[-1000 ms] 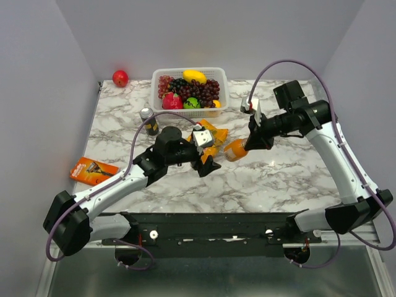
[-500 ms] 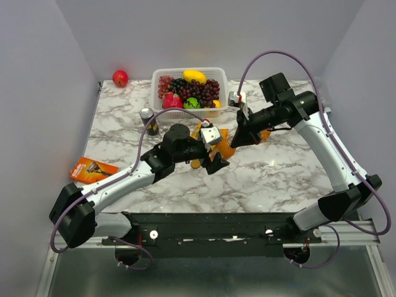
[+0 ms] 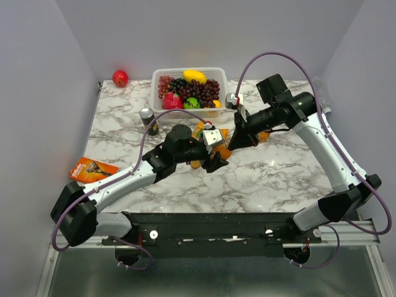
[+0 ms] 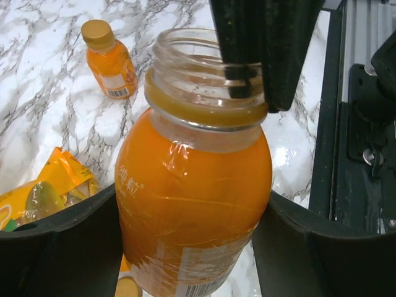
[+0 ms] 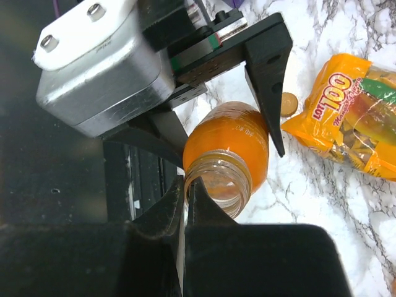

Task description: Screw on the bottle caps

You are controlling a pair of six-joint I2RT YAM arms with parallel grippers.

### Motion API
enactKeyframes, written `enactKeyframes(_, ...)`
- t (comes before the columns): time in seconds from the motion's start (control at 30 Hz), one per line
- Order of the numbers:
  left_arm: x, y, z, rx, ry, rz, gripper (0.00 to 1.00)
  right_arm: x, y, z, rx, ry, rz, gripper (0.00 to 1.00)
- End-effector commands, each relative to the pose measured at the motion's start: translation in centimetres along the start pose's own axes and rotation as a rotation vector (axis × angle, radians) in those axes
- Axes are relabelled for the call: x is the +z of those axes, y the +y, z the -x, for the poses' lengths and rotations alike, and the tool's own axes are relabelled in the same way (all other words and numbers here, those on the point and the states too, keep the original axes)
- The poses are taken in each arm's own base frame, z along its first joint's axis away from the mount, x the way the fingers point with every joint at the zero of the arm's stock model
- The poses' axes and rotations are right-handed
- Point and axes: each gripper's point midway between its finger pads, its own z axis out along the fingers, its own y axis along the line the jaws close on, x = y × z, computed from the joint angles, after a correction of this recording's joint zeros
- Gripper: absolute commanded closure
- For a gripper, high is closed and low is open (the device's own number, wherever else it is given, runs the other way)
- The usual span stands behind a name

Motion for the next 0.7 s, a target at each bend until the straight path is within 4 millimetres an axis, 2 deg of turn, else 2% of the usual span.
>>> enactKeyframes(0.0, -0.2, -1.6, 0.9, 0.058, -0.012, -0.093, 0.32, -0.1, 1.6, 1.0, -0.027, -0.02, 0.048, 0.79)
enactKeyframes(0.07, -0.5, -1.7, 0.6, 0.06, 0.004, -0.099, 0.38, -0.8, 0.5, 1.6, -0.055, -0.016, -0.029, 0.66)
enactKeyframes(0.1, -1.1, -1.8, 1.1, 0.077, -0.008, -0.094, 0.41, -1.6, 0.0, 2.5, -0.066, -0.027, -0.09, 0.62)
enactKeyframes(0.13, -1.6, -1.3, 0.6, 0.068, -0.001, -0.082, 0.45, -2.8, -1.0, 3.0, -0.09, -0.032, -0.178, 0.56)
enactKeyframes(0.2, -3.1, -0.8, 0.9, 0.047, -0.016, -0.057, 0.49, -4.3, -2.2, 4.6, -0.107, -0.102, -0.257, 0.52)
enactKeyframes(0.23, -4.1, 0.5, 0.3, 0.021, -0.009, -0.016, 0.53, -5.4, -2.7, 5.1, -0.103, -0.134, -0.296, 0.49)
enactKeyframes(0.27, -4.8, 1.1, -0.3, -0.007, 0.0, 0.002, 0.55, -5.8, -3.4, 6.1, -0.121, -0.17, -0.323, 0.47)
enactKeyframes(0.3, -5.8, 1.6, 0.2, -0.017, -0.017, 0.026, 0.57, -5.9, -3.7, 6.2, -0.128, -0.174, -0.334, 0.46)
enactKeyframes(0.33, -6.6, 2.2, -0.5, -0.054, -0.012, 0.052, 0.63, -5.6, -3.9, 6.1, -0.142, -0.175, -0.328, 0.44)
enactKeyframes(0.37, -8.0, 4.4, -0.9, -0.086, -0.015, 0.126, 0.67, -5.1, -4.3, 6.2, -0.161, -0.183, -0.316, 0.42)
enactKeyframes(0.4, -9.2, 5.3, -0.4, -0.09, -0.037, 0.175, 0.73, -4.7, -4.5, 6.0, -0.183, -0.181, -0.299, 0.41)
enactKeyframes(0.43, -10.3, 6.2, -0.9, -0.124, -0.043, 0.221, 0.83, -3.5, -4.2, 5.9, -0.198, -0.173, -0.258, 0.39)
enactKeyframes(0.47, -12.0, 8.3, -0.9, -0.165, -0.067, 0.305, 0.87, -2.6, -4.2, 5.4, -0.196, -0.143, -0.23, 0.39)
enactKeyframes(0.53, -14.5, 10.1, -0.5, -0.193, -0.107, 0.413, 1.0, 0.6, -5.0, 4.0, -0.244, -0.036, -0.191, 0.39)
enactKeyframes(0.57, -15.4, 10.8, -0.3, -0.225, -0.127, 0.456, 1.0, 1.7, -5.0, 3.5, -0.259, -0.002, -0.177, 0.39)
enactKeyframes(0.6, -17.4, 12.1, 0.1, -0.227, -0.156, 0.531, 1.0, 3.2, -5.7, 2.7, -0.303, 0.045, -0.154, 0.39)
enactKeyframes(0.67, -19.2, 13.1, 0.2, -0.24, -0.182, 0.6, 1.0, 6.0, -5.9, 2.1, -0.37, 0.103, -0.151, 0.39)
